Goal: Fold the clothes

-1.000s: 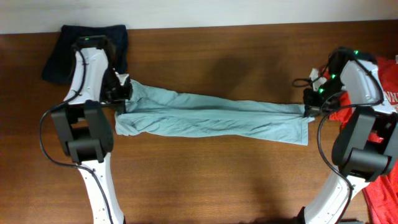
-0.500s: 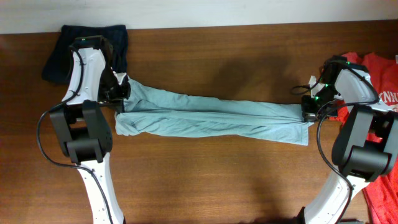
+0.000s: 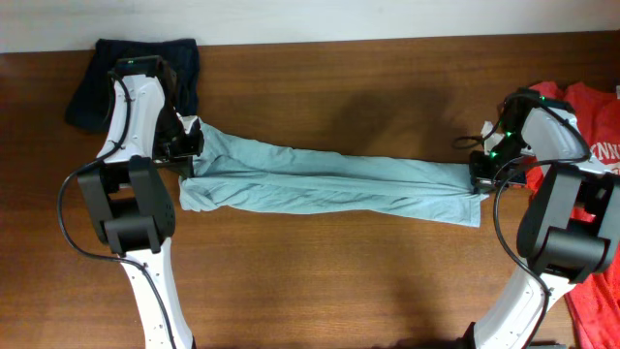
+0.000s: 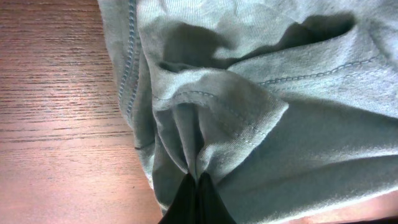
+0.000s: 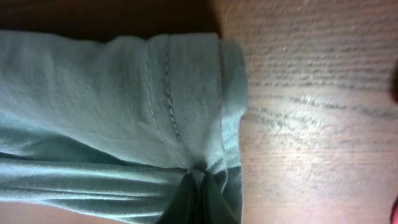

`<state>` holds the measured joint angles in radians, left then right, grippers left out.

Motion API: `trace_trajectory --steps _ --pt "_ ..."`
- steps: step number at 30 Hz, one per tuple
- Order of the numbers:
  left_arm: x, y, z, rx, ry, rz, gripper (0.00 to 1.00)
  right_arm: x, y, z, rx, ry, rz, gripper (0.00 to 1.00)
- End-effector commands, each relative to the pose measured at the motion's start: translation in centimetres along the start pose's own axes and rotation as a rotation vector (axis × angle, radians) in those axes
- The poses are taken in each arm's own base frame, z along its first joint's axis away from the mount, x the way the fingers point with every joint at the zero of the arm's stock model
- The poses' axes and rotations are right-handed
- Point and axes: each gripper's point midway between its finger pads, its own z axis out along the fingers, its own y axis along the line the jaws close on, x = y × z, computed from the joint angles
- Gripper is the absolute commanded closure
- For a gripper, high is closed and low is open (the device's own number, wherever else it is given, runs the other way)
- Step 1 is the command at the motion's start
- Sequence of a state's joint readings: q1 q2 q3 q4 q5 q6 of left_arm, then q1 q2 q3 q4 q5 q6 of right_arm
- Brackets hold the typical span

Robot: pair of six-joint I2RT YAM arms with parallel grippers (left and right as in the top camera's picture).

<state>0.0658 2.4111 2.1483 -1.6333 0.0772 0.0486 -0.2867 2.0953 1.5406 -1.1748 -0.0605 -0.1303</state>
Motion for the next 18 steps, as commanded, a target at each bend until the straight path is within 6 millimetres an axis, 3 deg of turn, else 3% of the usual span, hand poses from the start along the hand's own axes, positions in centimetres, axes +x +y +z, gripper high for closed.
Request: trace_trajectory --steps 1,13,15,16,18 --pt "0.09 0.34 0.36 -0.014 0.012 0.006 1.0 0.67 0.19 -0.63 -0.01 0.007 0.02 0.96" --pt "-0.42 0.36 0.36 -0.014 -0.008 0.008 1.0 1.16 0.35 -0.62 -0.016 0.027 0.039 0.94" --pt "-0.32 0.31 0.36 -0.015 -0.005 0.008 0.99 1.31 0.37 -0.63 -0.017 0.033 0.039 0.73" --pt "-0.25 0.3 0.36 -0.014 -0.002 0.008 0.95 1.42 0.38 -0.64 -0.018 0.037 0.039 0.48" --pt "-0.06 0.31 0.35 -0.014 0.006 0.008 0.75 1.51 0.41 -0.83 -0.018 0.042 0.04 0.27"
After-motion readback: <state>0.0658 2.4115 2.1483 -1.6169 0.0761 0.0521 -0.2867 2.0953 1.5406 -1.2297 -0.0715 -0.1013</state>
